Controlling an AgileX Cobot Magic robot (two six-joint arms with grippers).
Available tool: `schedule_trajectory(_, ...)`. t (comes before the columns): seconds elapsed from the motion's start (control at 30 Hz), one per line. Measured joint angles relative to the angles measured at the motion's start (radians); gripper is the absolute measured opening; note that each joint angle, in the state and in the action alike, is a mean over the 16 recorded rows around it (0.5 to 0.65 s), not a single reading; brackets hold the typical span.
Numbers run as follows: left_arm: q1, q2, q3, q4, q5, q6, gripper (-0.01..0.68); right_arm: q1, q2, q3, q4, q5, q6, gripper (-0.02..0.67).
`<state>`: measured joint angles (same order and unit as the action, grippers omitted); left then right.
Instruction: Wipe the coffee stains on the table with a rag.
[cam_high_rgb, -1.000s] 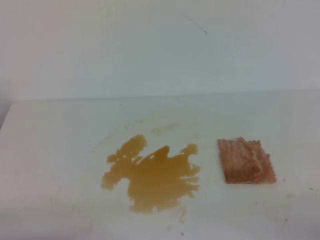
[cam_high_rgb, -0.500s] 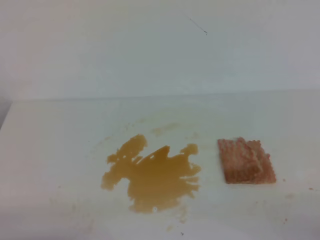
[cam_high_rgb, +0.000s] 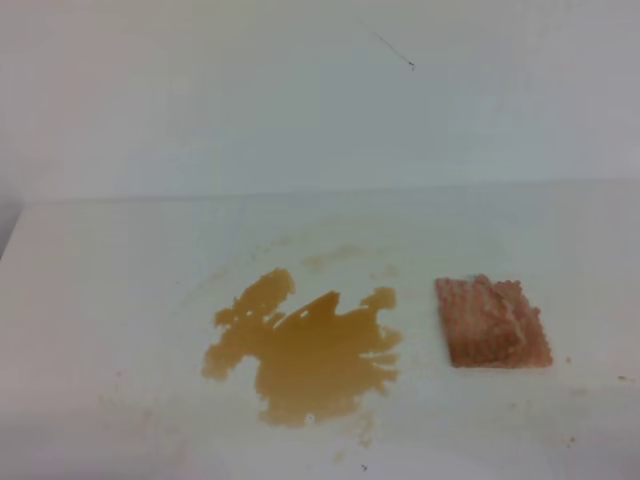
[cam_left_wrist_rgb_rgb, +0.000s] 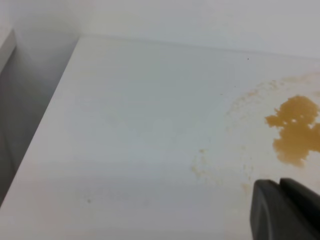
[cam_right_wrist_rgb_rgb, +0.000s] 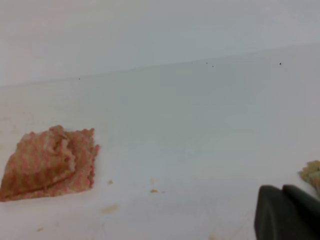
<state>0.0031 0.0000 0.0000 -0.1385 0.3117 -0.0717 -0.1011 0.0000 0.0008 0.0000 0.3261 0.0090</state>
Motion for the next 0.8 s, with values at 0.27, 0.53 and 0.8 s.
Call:
schedule_trajectory(0.27,0.000,0.000,0.000,0.000,0.000,0.000,-0.002,0.000,0.000,0.000,0.000,0.000,0.000,-0.003)
schedule_trajectory(0.53,0.000,0.000,0.000,0.000,0.000,0.000,-0.002,0.000,0.000,0.000,0.000,0.000,0.000,-0.003)
schedule_trajectory(0.8,0.000,0.000,0.000,0.000,0.000,0.000,-0.002,0.000,0.000,0.000,0.000,0.000,0.000,-0.003)
